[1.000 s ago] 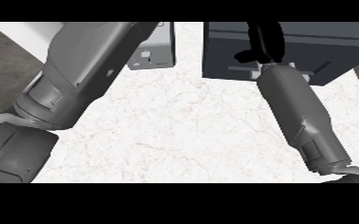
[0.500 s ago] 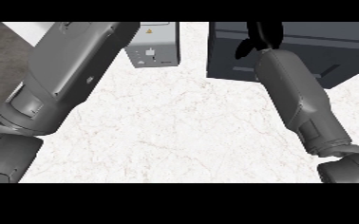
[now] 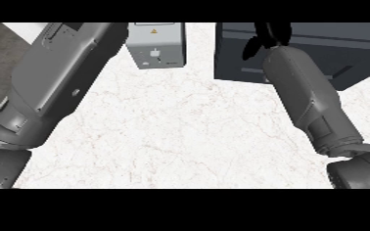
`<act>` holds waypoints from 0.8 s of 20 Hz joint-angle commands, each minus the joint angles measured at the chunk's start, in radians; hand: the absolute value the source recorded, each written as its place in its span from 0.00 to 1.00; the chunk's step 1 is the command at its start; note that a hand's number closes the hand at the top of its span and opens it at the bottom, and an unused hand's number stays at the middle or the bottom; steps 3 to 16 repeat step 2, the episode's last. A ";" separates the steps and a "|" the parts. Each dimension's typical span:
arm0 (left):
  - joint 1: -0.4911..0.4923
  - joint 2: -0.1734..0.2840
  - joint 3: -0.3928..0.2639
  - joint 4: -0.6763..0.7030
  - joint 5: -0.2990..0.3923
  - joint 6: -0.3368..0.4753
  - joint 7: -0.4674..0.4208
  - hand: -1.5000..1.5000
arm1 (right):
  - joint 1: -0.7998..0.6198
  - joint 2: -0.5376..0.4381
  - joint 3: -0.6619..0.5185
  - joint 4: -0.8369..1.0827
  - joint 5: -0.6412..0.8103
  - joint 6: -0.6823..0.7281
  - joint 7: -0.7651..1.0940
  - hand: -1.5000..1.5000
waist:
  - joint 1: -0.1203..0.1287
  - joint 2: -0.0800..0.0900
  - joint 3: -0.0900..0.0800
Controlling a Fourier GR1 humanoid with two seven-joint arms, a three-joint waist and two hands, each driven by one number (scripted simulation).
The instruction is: Pick up the can, place it into the drawer and close the drawer
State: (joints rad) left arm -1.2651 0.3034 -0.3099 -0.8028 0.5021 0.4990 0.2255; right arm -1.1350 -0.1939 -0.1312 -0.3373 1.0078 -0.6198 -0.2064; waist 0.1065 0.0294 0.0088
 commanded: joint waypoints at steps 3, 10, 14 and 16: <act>0.091 0.071 0.015 -0.082 0.012 -0.042 0.002 0.00 | -0.091 -0.003 -0.086 -0.012 -0.091 0.006 -0.043 0.00 | 0.012 -0.013 -0.008; 0.091 0.071 0.015 -0.082 0.012 -0.042 0.002 0.00 | -0.091 -0.003 -0.086 -0.012 -0.091 0.006 -0.043 0.00 | 0.012 -0.013 -0.008; 0.091 0.071 0.015 -0.082 0.012 -0.042 0.002 0.00 | -0.091 -0.003 -0.086 -0.012 -0.091 0.006 -0.043 0.00 | 0.012 -0.013 -0.008; 0.091 0.071 0.015 -0.082 0.012 -0.042 0.002 0.00 | -0.091 -0.003 -0.086 -0.012 -0.091 0.006 -0.043 0.00 | 0.012 -0.013 -0.008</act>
